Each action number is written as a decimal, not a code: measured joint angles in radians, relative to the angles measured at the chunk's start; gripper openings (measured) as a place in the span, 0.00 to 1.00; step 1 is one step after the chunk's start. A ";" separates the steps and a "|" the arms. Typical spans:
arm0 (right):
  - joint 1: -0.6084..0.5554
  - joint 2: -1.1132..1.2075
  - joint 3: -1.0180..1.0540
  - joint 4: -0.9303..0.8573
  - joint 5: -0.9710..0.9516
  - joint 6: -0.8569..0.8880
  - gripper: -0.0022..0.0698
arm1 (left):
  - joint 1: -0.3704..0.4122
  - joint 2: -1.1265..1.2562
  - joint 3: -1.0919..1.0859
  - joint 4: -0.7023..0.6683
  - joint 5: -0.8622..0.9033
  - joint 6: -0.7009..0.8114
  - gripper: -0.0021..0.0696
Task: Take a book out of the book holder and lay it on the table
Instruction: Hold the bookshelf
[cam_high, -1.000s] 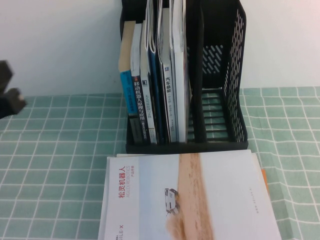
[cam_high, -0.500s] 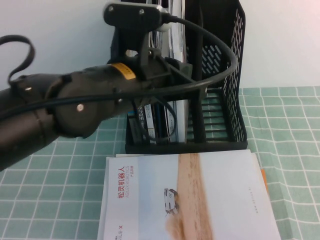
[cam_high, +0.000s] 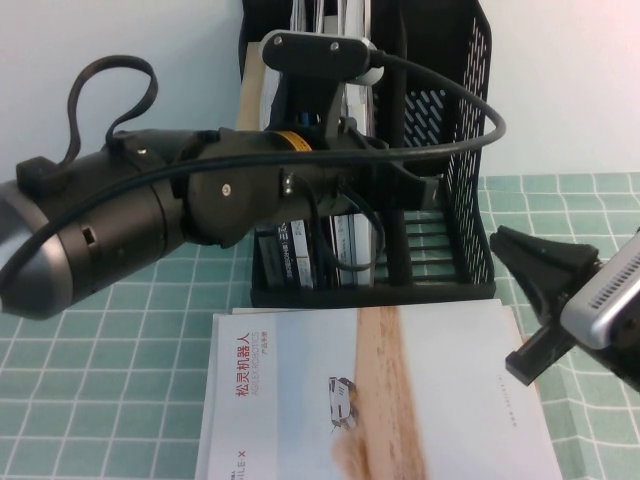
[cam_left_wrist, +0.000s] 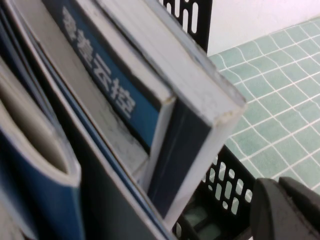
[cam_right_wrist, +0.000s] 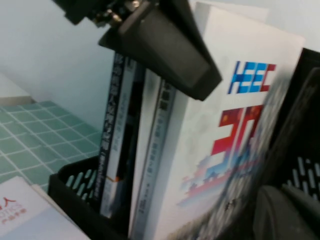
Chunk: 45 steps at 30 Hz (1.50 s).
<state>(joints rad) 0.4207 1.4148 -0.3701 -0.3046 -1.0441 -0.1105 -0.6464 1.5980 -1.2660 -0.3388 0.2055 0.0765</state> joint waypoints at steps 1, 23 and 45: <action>0.012 0.022 0.000 0.001 -0.022 0.000 0.03 | 0.000 0.000 0.000 0.010 0.004 0.000 0.03; 0.067 0.143 -0.026 0.006 -0.095 -0.019 0.03 | 0.034 -0.079 -0.002 0.259 0.126 -0.279 0.03; 0.067 0.298 -0.197 -0.055 -0.097 0.012 0.03 | 0.044 -0.039 -0.005 0.207 -0.051 -0.374 0.03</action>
<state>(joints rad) 0.4874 1.7131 -0.5670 -0.3601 -1.1412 -0.0988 -0.6027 1.5590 -1.2706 -0.1316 0.1549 -0.2971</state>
